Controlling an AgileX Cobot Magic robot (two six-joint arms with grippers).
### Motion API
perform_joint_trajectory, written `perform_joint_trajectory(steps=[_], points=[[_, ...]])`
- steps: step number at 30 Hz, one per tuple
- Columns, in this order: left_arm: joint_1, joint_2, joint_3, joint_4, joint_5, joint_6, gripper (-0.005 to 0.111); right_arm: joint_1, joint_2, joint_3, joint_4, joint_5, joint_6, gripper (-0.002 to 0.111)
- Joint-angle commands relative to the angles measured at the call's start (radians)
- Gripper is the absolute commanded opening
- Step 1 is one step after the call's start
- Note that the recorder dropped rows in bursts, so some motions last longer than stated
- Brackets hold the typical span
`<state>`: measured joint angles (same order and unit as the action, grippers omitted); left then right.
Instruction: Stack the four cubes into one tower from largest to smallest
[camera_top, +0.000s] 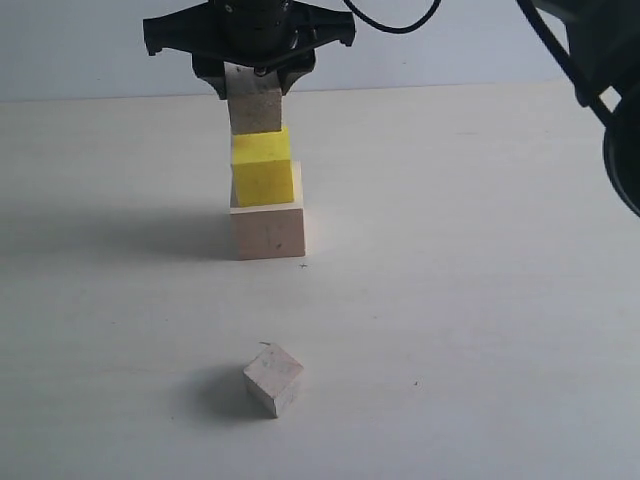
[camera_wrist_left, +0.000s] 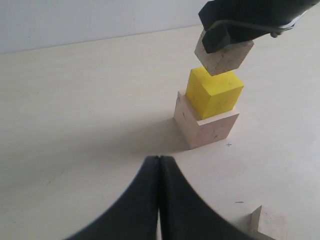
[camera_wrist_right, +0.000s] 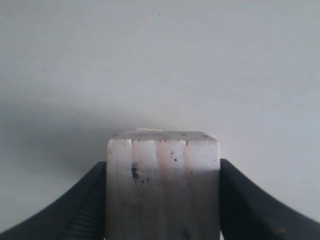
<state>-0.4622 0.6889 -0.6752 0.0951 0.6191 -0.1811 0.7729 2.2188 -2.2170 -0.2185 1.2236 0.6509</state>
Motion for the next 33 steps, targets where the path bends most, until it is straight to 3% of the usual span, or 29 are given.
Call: perform_joint_trajectory(steps=[1,10,17,27,33], points=[[-0.002,-0.007,0.003,-0.011,-0.002,0.006,0.000,-0.003,-0.005,-0.009,0.005,-0.003,0.002,0.000],[-0.002,-0.007,0.003,-0.011,-0.002,0.016,0.000,0.006,-0.019,-0.009,-0.001,-0.003,-0.008,0.000],[-0.002,-0.007,0.003,-0.011,-0.004,0.015,0.000,0.053,-0.081,0.045,-0.135,-0.003,0.005,0.000],[-0.002,-0.007,0.003,-0.011,0.001,0.015,0.000,0.058,-0.075,0.047,-0.027,-0.003,-0.024,0.000],[-0.002,-0.007,0.003,-0.003,0.003,0.015,0.000,0.099,-0.094,0.047,-0.151,-0.003,-0.050,0.000]])
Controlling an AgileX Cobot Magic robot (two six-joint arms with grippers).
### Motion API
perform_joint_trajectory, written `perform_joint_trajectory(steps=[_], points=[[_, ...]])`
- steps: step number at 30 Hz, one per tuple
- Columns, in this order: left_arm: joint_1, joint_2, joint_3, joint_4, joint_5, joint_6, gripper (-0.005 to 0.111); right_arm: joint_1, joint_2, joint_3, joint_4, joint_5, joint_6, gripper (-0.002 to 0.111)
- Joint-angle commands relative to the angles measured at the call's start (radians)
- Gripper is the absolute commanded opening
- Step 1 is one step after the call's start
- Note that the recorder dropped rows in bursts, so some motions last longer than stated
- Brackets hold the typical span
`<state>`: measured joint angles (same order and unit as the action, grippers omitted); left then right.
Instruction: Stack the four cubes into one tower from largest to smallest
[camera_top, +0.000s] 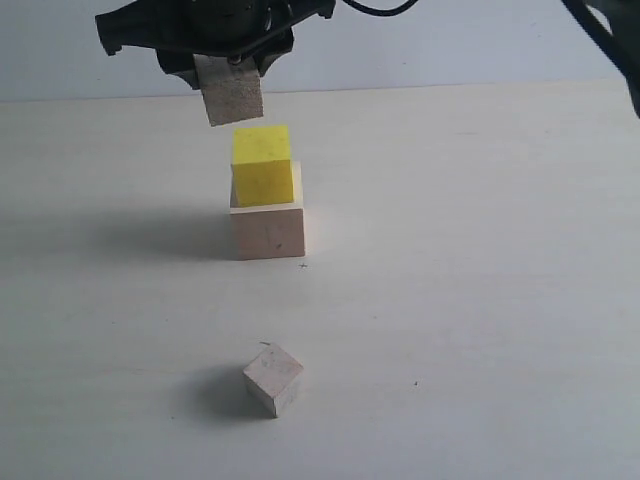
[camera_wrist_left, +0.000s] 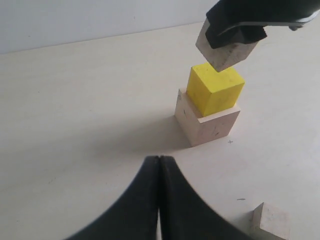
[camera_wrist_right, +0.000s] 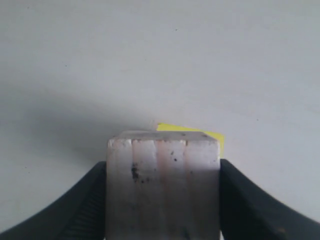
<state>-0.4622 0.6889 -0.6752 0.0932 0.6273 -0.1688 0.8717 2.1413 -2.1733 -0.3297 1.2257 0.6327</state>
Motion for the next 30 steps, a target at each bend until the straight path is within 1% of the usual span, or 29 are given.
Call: perform_joint_trajectory(steps=[1,5,9,13,15,18,24,30], points=[[-0.002,-0.007,0.003,-0.001,-0.006,0.003,0.000,0.000,-0.017,0.003,-0.053,-0.005,-0.031,0.000],[-0.002,-0.007,0.003,0.003,-0.006,0.003,0.000,0.000,-0.017,0.003,-0.108,-0.005,-0.031,0.000],[-0.002,-0.007,0.003,0.005,-0.015,0.003,0.000,0.000,-0.017,0.003,-0.112,-0.005,-0.039,0.000],[-0.002,-0.007,0.003,0.005,-0.022,0.003,0.000,0.000,-0.017,0.003,-0.006,-0.005,-0.077,0.000],[-0.002,-0.007,0.003,0.005,-0.022,0.003,0.000,0.006,-0.017,0.003,0.029,-0.035,-0.083,0.000],[-0.002,-0.007,0.003,0.005,-0.021,0.003,0.000,0.019,-0.025,0.003,0.042,-0.086,-0.085,0.000],[-0.002,0.002,0.003,0.009,-0.025,0.003,0.000,0.042,-0.048,0.003,0.024,-0.128,-0.102,0.000],[-0.002,0.006,0.003,0.009,-0.023,0.003,0.000,0.018,-0.058,0.003,-0.024,-0.075,-0.102,0.000]])
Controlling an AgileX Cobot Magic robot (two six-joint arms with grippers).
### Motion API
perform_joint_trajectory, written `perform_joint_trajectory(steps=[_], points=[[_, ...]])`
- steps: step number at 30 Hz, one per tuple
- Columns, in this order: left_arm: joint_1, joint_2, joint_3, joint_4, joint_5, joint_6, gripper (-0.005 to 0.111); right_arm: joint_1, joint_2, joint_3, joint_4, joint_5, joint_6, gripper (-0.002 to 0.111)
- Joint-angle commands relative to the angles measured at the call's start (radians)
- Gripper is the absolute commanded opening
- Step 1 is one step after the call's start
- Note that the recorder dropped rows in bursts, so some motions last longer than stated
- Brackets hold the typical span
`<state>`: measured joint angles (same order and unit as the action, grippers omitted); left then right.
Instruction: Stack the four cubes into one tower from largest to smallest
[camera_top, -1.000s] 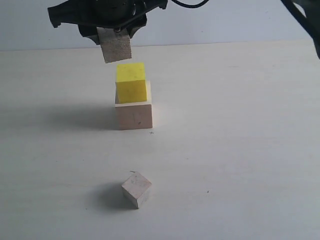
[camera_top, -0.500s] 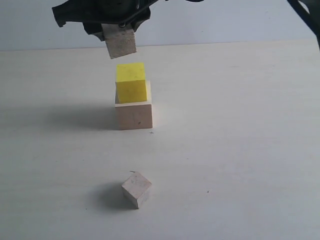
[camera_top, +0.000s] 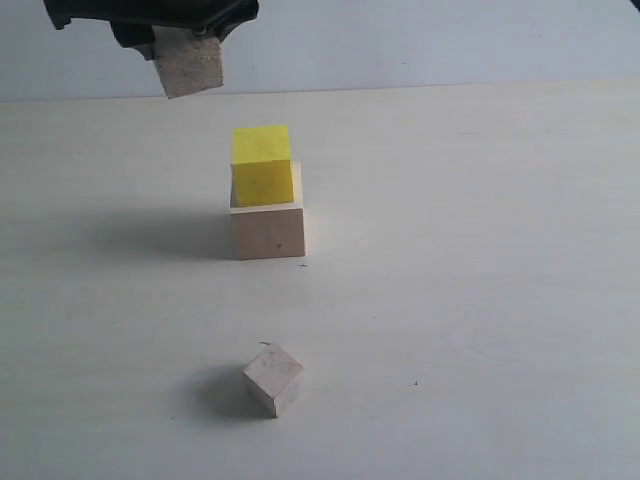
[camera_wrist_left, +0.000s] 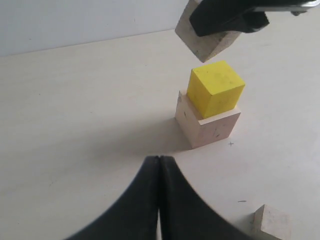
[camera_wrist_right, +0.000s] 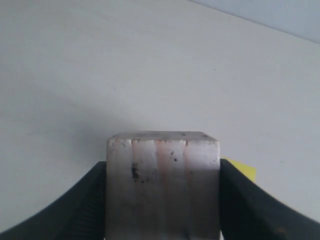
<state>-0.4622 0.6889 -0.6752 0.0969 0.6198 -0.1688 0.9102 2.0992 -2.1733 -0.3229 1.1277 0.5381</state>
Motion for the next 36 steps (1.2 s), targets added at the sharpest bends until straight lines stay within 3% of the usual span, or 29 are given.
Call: perform_joint_trajectory(steps=[1,13,20,29,33,36], points=[[-0.002,0.006,0.003,0.005,-0.016,0.003,0.000,-0.026,-0.018,0.003,-0.034,0.023,-0.008,0.000],[-0.002,0.006,0.003,0.005,-0.018,0.003,0.000,-0.132,-0.016,0.003,-0.042,0.035,-0.007,0.000],[-0.002,0.006,0.003,0.005,-0.018,0.003,0.000,-0.142,0.007,0.003,-0.001,0.033,-0.015,0.000],[-0.002,0.006,0.003,0.005,-0.018,0.003,0.000,-0.043,-0.015,0.003,-0.077,-0.050,-0.043,0.000],[-0.002,0.006,0.003,0.005,-0.018,0.003,0.000,0.020,-0.048,0.003,-0.054,-0.118,-0.151,0.000],[-0.002,0.006,0.003,0.005,-0.024,0.003,0.000,0.073,-0.069,0.003,-0.010,-0.168,-0.345,0.000]])
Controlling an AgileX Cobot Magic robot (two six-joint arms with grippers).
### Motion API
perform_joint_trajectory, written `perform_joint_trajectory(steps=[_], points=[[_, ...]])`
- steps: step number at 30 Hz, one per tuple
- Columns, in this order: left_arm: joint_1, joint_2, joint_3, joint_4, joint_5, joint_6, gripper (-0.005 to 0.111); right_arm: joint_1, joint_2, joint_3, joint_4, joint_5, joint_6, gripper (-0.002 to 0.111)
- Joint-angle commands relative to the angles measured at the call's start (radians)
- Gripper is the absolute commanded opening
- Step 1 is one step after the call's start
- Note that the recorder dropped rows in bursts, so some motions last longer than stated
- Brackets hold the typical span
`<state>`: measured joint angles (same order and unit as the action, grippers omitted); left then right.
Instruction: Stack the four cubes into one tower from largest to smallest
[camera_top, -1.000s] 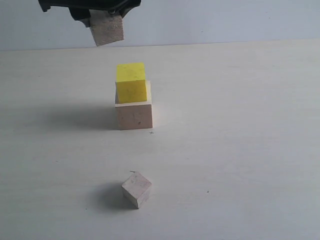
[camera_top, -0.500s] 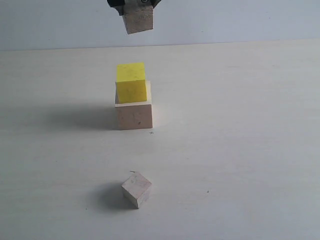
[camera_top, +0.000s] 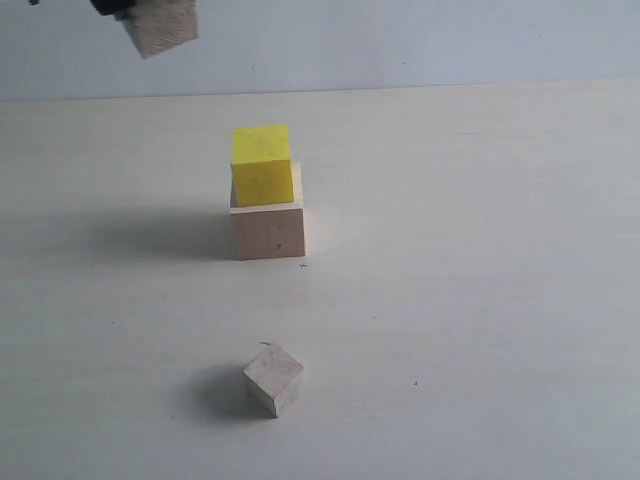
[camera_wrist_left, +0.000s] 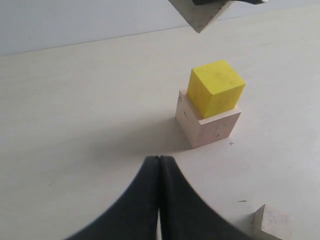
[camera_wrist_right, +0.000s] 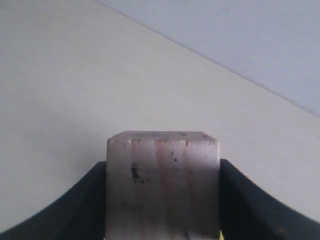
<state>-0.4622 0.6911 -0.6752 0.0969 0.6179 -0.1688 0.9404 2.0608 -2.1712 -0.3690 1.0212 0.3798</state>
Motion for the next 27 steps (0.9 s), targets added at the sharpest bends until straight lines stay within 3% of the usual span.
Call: perform_joint_trajectory(steps=[1,5,8,12,15,27], points=[[-0.002,0.004,0.003,0.005,-0.026,0.003,0.000,0.050,-0.032,0.001,0.064,-0.072,-0.268,0.000],[-0.002,0.004,0.003,0.011,-0.028,0.004,0.000,0.059,-0.031,0.001,0.295,-0.011,-0.787,0.000],[-0.002,0.004,0.003,0.011,-0.028,0.004,0.000,0.059,-0.029,0.001,0.341,0.094,-0.907,0.000],[-0.002,0.004,0.003,0.011,-0.028,0.004,0.000,0.059,-0.038,0.001,0.358,0.070,-0.694,0.000],[-0.002,0.004,0.003,0.011,-0.024,0.004,0.000,0.049,-0.073,0.001,0.245,0.004,-0.455,0.000],[-0.002,0.004,0.003,0.011,-0.023,0.004,0.000,-0.121,-0.079,0.001,0.131,0.091,-0.186,0.000]])
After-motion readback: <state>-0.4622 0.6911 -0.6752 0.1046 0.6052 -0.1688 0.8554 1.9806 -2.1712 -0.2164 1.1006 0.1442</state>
